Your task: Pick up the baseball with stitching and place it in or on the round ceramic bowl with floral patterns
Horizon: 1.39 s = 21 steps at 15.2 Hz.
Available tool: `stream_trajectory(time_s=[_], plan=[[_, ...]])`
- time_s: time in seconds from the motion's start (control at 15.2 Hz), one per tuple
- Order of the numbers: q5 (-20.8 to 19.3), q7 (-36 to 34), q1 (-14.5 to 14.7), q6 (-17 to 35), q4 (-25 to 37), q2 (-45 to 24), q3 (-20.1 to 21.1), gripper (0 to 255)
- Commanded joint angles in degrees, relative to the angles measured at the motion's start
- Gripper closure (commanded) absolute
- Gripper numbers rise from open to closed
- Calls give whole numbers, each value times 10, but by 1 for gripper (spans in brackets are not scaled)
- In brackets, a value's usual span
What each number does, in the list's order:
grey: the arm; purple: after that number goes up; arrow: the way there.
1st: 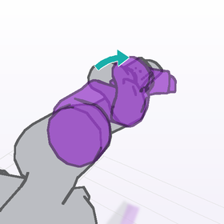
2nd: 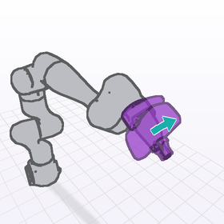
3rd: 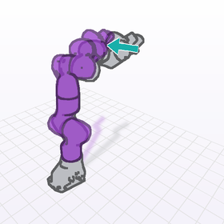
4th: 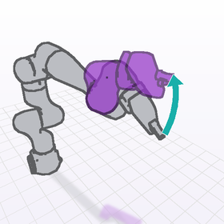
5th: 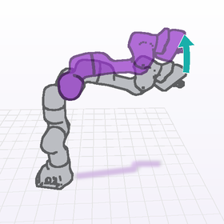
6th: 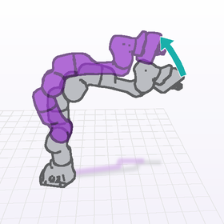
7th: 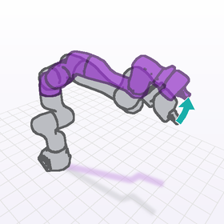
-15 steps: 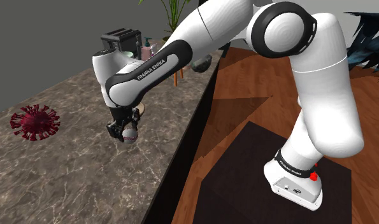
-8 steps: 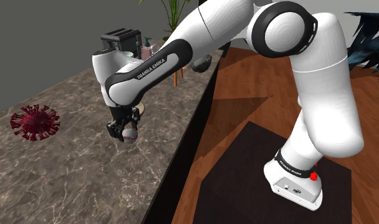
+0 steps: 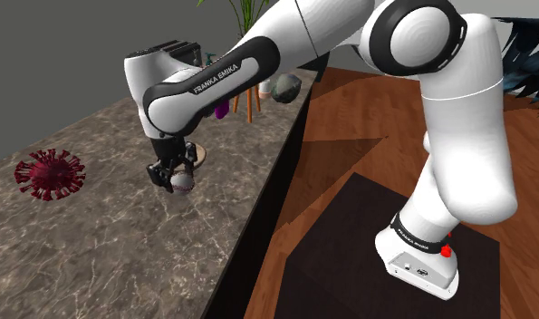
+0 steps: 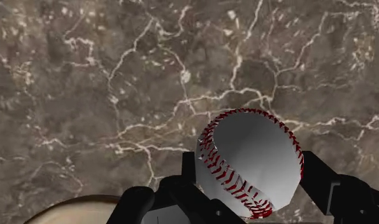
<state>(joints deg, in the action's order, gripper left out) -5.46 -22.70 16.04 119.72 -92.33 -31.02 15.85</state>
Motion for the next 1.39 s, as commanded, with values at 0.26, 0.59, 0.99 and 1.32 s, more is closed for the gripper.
stream_trajectory(time_s=[0.26, 0.59, 0.99, 1.32], plan=[[5, 2, -2, -37, 19, 19, 3, 255], [9, 3, -3, -69, 38, 32, 5, 255], [8, 22, -12, -111, 96, 16, 0, 255], [-1, 67, -30, -168, 229, -63, -17, 255]])
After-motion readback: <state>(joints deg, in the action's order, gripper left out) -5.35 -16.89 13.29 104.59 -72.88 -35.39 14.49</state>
